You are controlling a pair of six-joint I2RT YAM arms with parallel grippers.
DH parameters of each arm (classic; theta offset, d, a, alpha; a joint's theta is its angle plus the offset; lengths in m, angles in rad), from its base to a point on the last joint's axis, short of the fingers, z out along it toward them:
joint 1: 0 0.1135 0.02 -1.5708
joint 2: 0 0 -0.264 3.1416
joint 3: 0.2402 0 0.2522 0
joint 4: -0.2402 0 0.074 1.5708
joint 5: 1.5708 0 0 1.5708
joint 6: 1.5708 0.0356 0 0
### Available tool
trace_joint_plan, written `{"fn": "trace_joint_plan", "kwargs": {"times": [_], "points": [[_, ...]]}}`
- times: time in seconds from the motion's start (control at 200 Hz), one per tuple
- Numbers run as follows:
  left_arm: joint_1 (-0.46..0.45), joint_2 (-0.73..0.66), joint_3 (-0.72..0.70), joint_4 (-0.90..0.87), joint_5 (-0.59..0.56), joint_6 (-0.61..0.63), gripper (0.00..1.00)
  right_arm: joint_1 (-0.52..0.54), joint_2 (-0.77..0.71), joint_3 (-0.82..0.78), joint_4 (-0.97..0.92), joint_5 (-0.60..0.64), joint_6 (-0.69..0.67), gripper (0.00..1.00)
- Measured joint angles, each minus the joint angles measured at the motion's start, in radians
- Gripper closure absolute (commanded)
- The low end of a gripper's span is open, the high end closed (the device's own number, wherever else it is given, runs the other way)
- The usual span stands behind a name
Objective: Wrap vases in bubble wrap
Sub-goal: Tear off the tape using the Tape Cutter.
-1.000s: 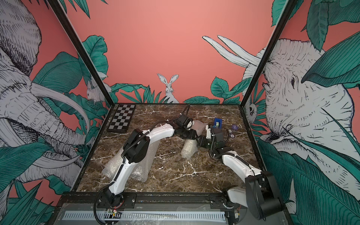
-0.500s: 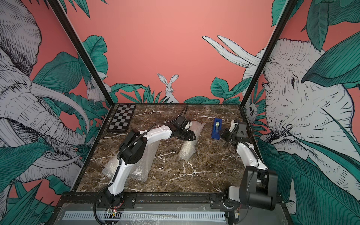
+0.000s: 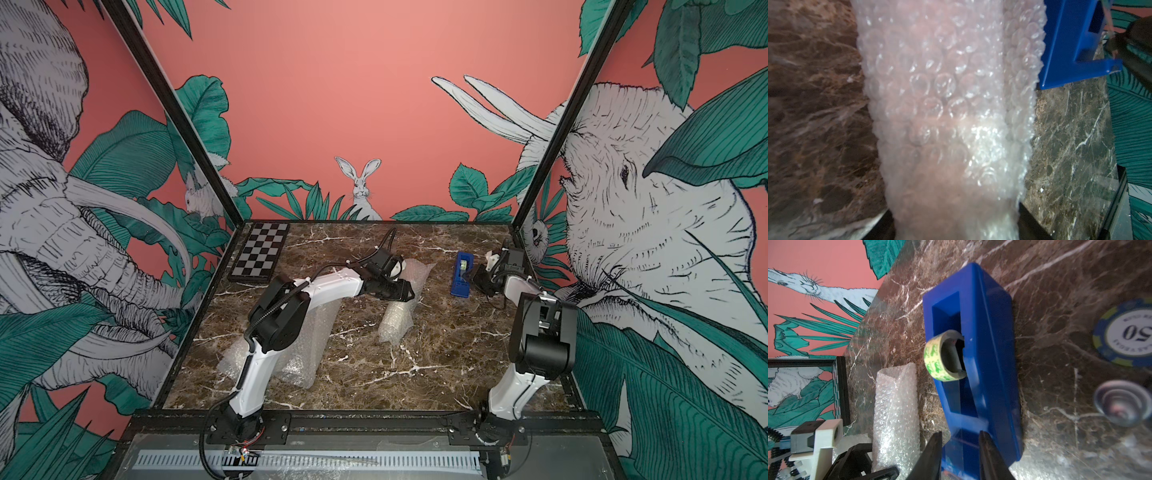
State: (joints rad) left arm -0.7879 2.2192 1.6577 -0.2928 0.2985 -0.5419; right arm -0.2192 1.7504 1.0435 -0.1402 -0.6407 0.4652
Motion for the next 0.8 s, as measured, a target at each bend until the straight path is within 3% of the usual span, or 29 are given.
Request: {"fn": "trace_joint_plan", "kwargs": {"times": [0.47,0.8], "points": [[0.002,0.000,0.000,0.000,0.000,-0.004,0.47,-0.010,0.087,0.052,0.041,-0.116,-0.002,0.77],[0.002,0.000,0.000,0.000,0.000,-0.008,0.47,-0.010,0.102,0.055,0.061,-0.120,0.003,0.85]]}}
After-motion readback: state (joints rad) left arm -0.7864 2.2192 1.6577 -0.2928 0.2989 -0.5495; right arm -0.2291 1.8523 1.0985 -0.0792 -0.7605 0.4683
